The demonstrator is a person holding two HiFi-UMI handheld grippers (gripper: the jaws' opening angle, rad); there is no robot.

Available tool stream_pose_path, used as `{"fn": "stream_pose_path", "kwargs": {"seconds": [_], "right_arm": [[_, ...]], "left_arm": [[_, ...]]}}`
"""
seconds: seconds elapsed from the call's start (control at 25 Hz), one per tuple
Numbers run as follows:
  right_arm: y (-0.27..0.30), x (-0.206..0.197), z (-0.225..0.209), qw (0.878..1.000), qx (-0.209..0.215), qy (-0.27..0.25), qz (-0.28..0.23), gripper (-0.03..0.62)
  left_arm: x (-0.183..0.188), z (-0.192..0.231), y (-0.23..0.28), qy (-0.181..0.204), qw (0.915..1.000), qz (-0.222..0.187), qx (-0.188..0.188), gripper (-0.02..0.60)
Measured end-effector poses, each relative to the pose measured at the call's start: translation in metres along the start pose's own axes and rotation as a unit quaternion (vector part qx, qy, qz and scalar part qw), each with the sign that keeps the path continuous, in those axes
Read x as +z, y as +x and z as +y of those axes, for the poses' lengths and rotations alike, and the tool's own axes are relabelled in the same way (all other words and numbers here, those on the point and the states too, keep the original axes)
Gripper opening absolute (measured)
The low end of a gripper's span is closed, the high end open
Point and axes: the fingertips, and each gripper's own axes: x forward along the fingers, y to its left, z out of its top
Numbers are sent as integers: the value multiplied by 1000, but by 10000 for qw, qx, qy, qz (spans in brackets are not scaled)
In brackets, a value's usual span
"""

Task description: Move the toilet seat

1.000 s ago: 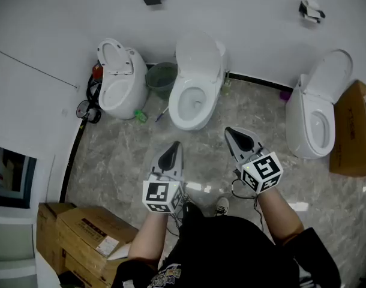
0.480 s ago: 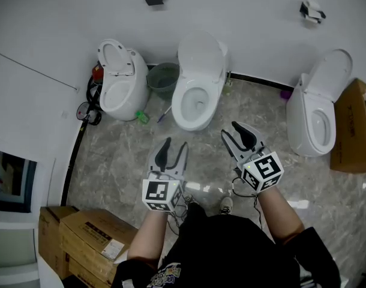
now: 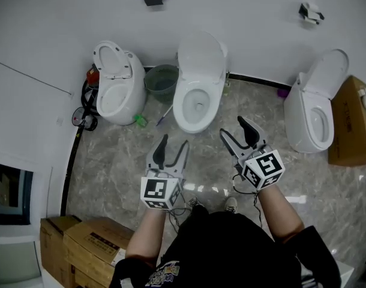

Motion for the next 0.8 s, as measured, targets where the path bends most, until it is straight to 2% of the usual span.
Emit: {"fn": "stream_pose_path", "kwargs": {"seconds": [0.48,0.8], "right_arm": [[62,5,34,9996,-275,-72,-46,288],[71,12,19,9995,-275,-121,-96,288]], "left_arm": [[3,79,4,-44,9997,-117,-232,239],[5,84,18,-69,9997,-169,-165,239]]}}
